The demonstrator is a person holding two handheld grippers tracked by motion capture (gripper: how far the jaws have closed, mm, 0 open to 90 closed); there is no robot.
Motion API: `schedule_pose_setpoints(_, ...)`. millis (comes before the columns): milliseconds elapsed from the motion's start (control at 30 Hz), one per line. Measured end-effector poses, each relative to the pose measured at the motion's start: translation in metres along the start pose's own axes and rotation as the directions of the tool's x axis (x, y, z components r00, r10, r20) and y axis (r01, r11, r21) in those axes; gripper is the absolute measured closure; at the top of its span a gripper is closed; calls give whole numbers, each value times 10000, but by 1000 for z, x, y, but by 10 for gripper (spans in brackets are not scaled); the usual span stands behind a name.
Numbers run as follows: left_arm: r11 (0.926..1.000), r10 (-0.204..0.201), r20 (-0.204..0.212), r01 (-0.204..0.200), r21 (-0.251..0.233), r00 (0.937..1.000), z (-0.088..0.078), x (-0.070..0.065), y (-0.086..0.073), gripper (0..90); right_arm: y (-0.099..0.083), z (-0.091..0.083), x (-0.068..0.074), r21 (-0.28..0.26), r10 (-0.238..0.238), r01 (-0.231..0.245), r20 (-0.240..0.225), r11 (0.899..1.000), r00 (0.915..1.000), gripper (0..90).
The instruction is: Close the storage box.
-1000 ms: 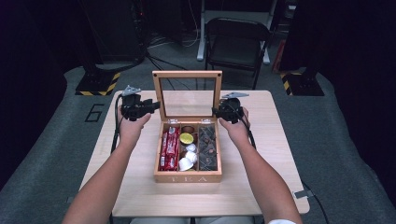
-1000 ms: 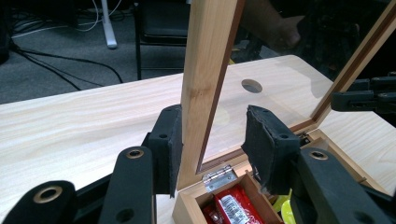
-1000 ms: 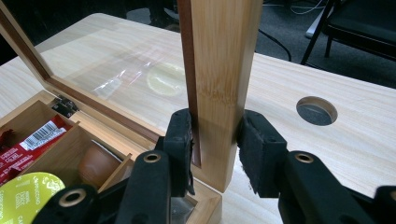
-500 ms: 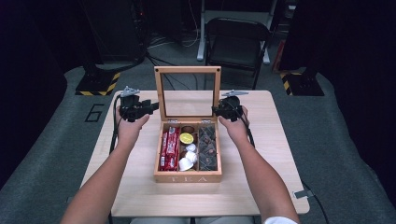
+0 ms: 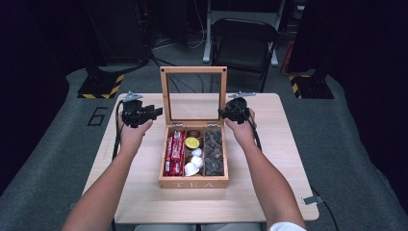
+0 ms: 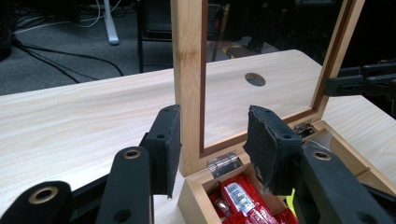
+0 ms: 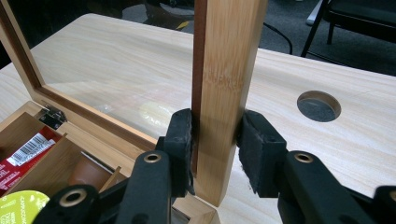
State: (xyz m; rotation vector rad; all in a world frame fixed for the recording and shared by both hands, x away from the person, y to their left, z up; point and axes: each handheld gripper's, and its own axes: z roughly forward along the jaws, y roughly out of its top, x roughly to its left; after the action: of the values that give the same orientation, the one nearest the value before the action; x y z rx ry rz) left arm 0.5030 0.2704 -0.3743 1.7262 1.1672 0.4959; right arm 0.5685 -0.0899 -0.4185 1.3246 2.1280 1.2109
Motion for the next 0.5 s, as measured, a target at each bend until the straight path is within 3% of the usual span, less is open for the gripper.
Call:
schedule_pose_setpoints(367,10000,0,-8,0,97,10000,-2,-2,-2,543,1,0,2,58,15,-16,169,10000,9999,642)
schedule_pose_setpoints(500,9999,29,27,-30,131,10000,-3,-4,-2,544,0,-3,1,-24,69,-69,97,10000,9999,596)
